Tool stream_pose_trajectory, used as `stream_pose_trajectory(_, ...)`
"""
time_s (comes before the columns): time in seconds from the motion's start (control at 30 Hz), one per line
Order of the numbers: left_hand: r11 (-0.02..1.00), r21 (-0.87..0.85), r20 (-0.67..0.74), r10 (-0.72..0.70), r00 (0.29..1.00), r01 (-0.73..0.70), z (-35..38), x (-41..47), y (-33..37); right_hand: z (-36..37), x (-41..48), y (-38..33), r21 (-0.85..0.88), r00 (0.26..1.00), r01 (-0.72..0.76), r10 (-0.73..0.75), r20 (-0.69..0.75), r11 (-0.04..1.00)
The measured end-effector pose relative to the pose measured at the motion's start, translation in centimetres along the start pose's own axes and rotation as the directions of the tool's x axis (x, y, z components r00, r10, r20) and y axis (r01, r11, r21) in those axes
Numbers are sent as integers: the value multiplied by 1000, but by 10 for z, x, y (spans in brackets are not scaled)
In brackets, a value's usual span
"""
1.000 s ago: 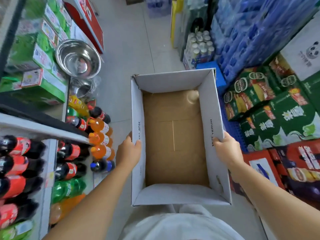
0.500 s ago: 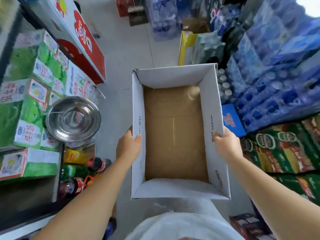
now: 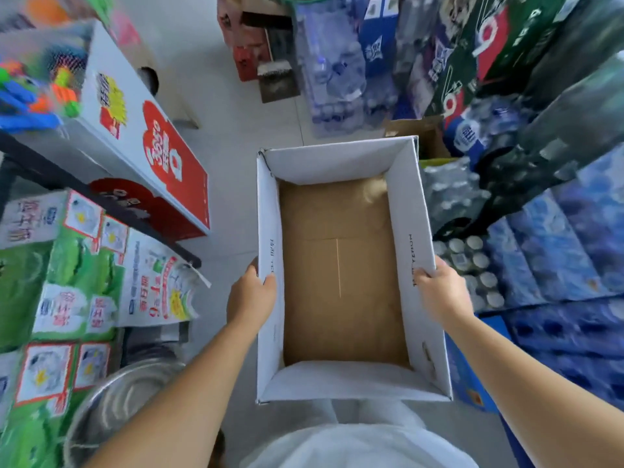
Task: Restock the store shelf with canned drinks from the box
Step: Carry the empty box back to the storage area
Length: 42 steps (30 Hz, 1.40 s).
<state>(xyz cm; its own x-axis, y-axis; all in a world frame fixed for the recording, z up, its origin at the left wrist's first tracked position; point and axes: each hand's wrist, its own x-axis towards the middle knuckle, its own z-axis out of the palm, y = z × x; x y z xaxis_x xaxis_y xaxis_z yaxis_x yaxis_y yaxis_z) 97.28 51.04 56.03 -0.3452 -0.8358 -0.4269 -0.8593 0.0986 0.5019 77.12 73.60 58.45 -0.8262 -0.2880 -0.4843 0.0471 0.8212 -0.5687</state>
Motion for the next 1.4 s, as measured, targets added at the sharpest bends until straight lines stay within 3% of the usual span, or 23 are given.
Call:
stream_pose_trajectory(0.33,994,68,70,81,994,-86,-68,245,122,22,171,-179,95,994,-93,99,-55,991)
stream_pose_trajectory(0.67,979,163,104,108,989,-124,-76,463,272,24,373,-303,173,980,-181,193,-56,968)
stream_pose_trajectory(0.83,949,204,229,191,954,-239,-69,557,353,15,442,-341,251,950,-270,300,-88,930)
stream_pose_trajectory(0.97,906,229,350,265,898,-357,-40,639,418,22,501,-355,390,887,-353,436,-148,851)
stream_pose_trajectory(1.13,769,291,553,349,756,-569,17,740,506,45,569,-370,531,746,-453,630,-213,716)
stream_pose_trajectory(1.4,618,291,732,347,586,-730,102,833,574,95,645,-370,725,506,-544,854,-118,422)
